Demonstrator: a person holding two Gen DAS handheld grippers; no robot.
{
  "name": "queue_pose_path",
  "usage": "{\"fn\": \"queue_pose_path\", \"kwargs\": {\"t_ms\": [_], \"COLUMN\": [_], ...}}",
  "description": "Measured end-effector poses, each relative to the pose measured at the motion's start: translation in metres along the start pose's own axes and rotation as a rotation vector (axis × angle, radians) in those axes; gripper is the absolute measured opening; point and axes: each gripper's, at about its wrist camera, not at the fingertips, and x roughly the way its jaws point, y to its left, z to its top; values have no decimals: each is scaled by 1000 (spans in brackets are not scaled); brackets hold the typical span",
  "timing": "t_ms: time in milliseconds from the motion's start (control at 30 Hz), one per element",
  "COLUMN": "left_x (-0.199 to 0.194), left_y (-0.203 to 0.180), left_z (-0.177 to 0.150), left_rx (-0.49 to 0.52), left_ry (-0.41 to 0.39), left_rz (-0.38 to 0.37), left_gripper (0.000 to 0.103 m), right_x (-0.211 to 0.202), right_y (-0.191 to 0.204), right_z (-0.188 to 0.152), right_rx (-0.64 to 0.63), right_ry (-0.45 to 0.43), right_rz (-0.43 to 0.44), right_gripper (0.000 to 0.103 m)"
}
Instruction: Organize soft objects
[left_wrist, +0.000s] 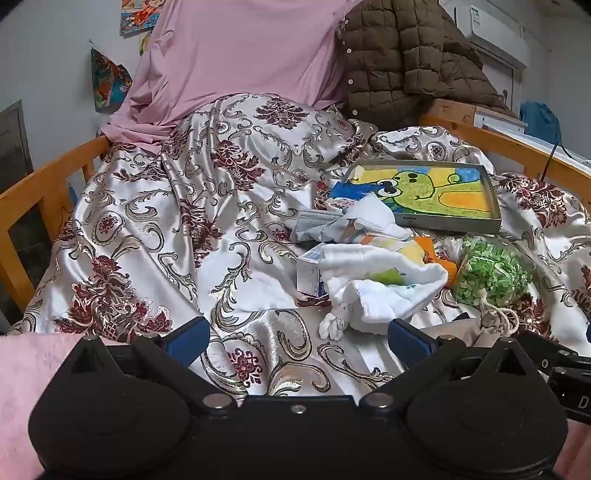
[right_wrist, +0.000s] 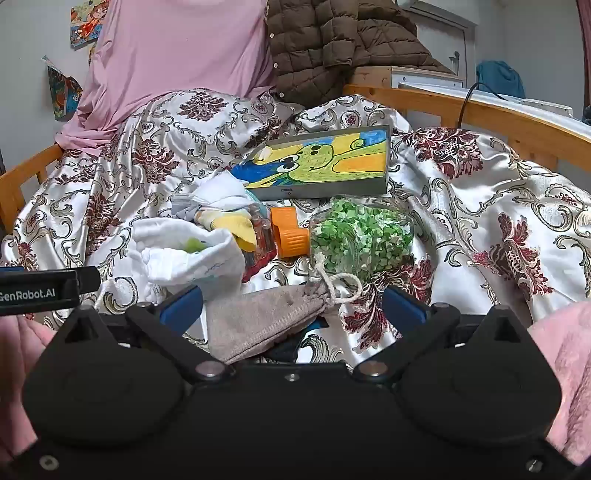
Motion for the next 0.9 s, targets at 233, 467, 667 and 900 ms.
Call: {"fn": "queue_pose_path", "kwargs": {"t_ms": [233,467,667,900], "left_x": [0,0,0,0], "left_y": [0,0,0,0], "left_z": [0,0,0,0], "left_rx": [-3,2,3,4], "left_ry": [-2,0,1,1], "left_rz": [-2,1,2,2], "left_gripper": [102,102,102,102], "right_x": [0,0,0,0], "right_y": [0,1,1,1], "right_z": [0,0,0,0], "right_rx": [-6,-5,-5,-5], "right_ry": [-2,-3,-2,-2], "right_rz": [-3,-2,-1,-1], "right_gripper": [103,103,103,103]}}
